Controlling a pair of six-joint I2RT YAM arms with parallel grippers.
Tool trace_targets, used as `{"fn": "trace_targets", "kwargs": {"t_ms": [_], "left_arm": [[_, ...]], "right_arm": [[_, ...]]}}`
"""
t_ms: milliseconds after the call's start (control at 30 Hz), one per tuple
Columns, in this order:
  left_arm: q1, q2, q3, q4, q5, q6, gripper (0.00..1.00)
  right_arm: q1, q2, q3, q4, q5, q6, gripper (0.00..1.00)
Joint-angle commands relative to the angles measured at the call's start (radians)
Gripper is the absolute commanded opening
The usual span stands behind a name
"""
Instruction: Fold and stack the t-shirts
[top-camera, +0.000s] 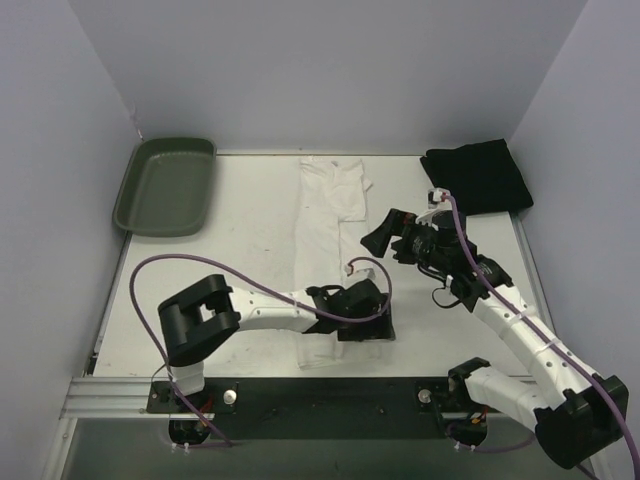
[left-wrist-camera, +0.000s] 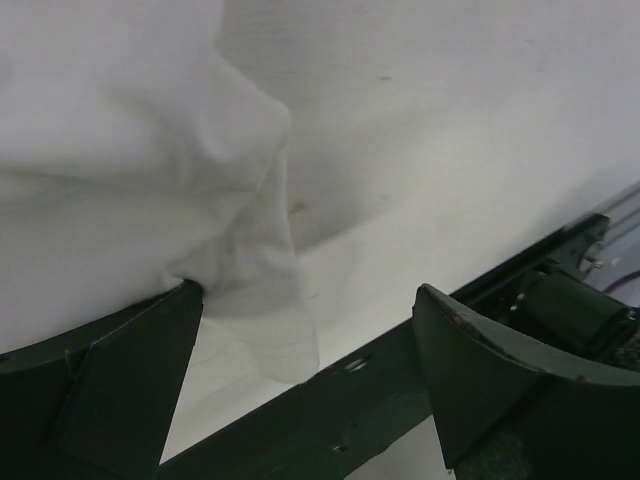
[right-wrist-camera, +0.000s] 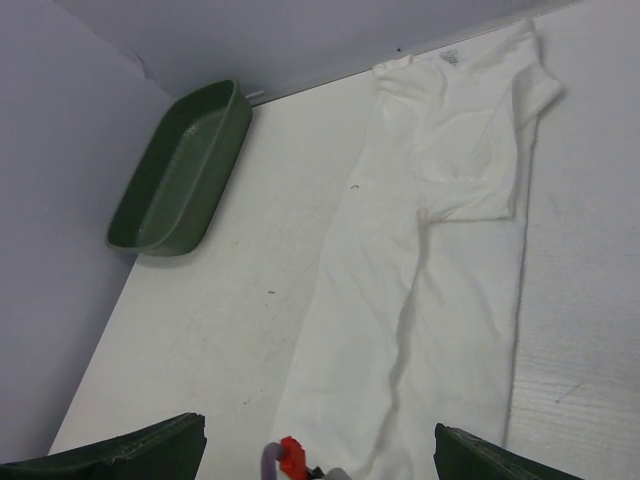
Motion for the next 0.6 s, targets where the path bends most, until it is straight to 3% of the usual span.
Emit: {"fn": "trace_targets", "kwargs": {"t_ms": [0, 367, 567], "left_arm": [[-0.055, 0.176, 0.053, -0.013, 0.051, -0.014, 0.97], [-0.092, 0.053, 0.092, -0.056, 0.097, 0.053, 0.97], [-0.127, -0.168, 0.200, -0.186, 0.025, 0.113, 0.97]], "right_arm": [[-0.027, -0.056, 0.026, -0.071, 0.024, -0.039, 1.00], [-0.050, -0.053, 0.048, -0.108, 0.050, -0.062, 1.00], [-0.053, 0.001, 0.070, -0.095, 0.070, -0.063, 1.00]]}}
